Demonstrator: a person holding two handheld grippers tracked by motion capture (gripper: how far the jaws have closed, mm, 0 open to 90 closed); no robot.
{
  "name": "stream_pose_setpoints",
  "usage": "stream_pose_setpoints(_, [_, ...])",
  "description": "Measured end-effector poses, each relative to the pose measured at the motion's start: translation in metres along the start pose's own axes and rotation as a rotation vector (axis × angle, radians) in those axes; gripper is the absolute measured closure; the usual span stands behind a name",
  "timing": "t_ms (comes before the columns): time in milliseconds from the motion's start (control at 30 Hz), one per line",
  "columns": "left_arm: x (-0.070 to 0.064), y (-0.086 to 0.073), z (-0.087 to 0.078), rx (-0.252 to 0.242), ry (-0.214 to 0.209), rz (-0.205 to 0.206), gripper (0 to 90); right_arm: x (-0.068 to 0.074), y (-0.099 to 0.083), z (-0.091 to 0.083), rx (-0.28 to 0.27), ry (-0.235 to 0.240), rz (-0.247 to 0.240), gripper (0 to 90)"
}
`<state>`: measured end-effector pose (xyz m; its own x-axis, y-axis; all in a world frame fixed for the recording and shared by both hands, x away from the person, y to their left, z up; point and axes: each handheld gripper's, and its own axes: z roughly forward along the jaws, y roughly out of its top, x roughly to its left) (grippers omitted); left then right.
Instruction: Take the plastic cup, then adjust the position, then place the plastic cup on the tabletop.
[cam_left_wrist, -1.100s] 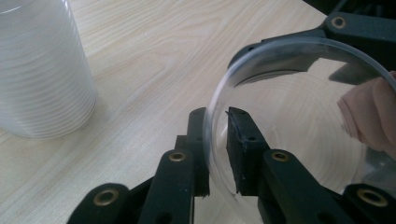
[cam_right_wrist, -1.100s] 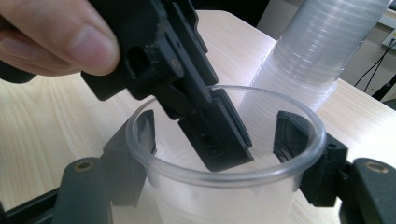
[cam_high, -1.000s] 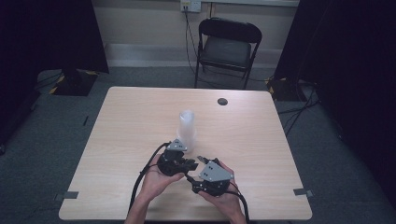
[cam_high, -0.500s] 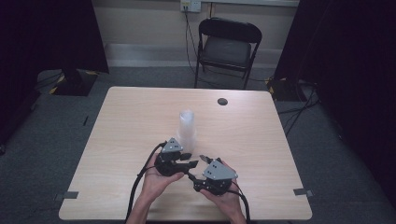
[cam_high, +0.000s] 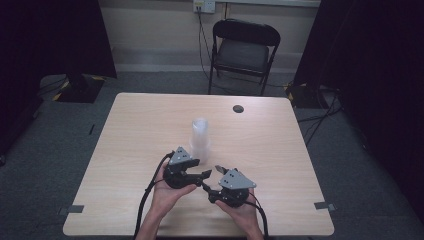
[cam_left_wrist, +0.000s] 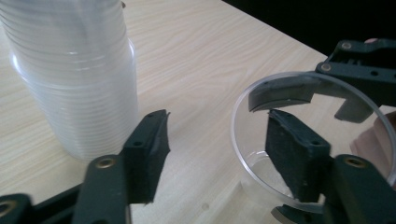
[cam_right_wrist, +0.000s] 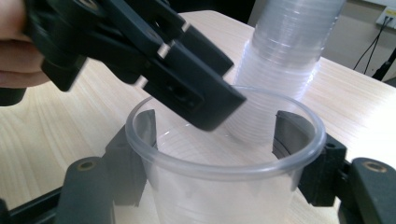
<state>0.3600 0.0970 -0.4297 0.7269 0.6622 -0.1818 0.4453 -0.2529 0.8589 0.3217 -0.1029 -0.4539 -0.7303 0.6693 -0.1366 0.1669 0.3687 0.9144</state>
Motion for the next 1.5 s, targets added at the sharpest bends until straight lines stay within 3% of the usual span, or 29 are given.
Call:
stream_pose_setpoints(467, [0.002,0.000,-0.011,-0.052,0.024,0.003,27.8,-0.008,0.000,0.002,0.018,0.002,0.052,30.9])
stream_pose_setpoints(933, [0.002,-0.008,-0.025,-0.088,0.086,0.008,20.2,-0.019,-0.002,0.002,0.008,-0.015,0.085,30.9])
stream_pose_setpoints(1033, [0.003,-0.014,-0.028,-0.098,0.101,0.024,18.7,-0.026,-0.002,0.001,-0.015,-0.001,0.106,30.7])
stream_pose_setpoints(1100, [0.003,-0.018,-0.029,-0.100,0.113,0.031,18.7,-0.029,-0.002,0.000,-0.016,-0.016,0.115,30.8])
stream_pose_setpoints(1500, [0.011,-0.033,-0.033,-0.121,0.132,-0.001,18.2,-0.053,0.004,0.007,-0.012,-0.055,0.163,30.9])
